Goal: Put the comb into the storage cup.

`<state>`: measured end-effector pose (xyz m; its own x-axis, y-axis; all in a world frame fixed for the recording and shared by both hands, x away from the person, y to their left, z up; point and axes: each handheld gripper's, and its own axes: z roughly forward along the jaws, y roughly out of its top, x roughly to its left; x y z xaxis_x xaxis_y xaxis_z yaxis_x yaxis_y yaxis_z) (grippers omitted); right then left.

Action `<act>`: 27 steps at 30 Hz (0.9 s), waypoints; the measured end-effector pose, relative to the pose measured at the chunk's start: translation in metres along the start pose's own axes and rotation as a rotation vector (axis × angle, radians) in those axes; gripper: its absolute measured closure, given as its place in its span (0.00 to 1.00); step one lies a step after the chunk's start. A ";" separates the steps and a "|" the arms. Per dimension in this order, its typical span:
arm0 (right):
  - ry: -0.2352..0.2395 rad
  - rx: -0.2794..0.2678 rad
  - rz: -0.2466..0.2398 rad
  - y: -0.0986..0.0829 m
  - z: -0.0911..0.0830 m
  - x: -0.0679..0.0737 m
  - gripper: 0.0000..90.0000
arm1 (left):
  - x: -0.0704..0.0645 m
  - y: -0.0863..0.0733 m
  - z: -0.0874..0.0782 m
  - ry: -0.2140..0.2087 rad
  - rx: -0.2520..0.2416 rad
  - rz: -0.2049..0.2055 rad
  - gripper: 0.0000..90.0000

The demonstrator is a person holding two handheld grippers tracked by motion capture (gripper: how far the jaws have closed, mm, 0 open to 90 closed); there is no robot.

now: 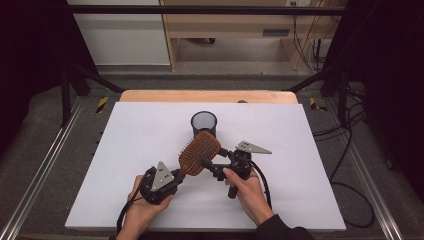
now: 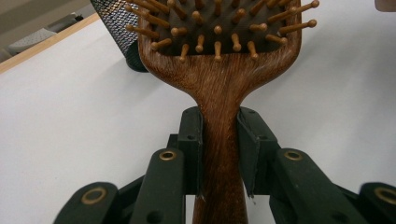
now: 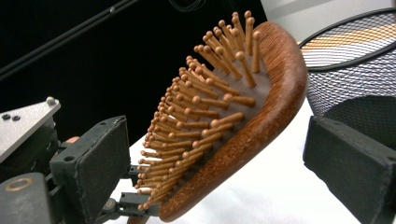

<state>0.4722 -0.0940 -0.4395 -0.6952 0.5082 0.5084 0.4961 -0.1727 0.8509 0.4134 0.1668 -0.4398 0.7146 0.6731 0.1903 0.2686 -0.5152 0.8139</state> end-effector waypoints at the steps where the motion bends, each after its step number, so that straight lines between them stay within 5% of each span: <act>1: -0.001 -0.001 -0.001 0.000 0.000 0.000 0.09 | -0.001 0.000 0.000 -0.002 -0.003 -0.003 0.81; 27: 0.005 -0.020 0.037 0.001 -0.004 -0.003 0.19 | -0.017 0.002 0.004 -0.006 -0.013 0.047 0.81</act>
<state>0.4722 -0.0990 -0.4395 -0.6788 0.4970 0.5406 0.5114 -0.2083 0.8337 0.4046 0.1523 -0.4440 0.7299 0.6454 0.2252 0.2265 -0.5391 0.8112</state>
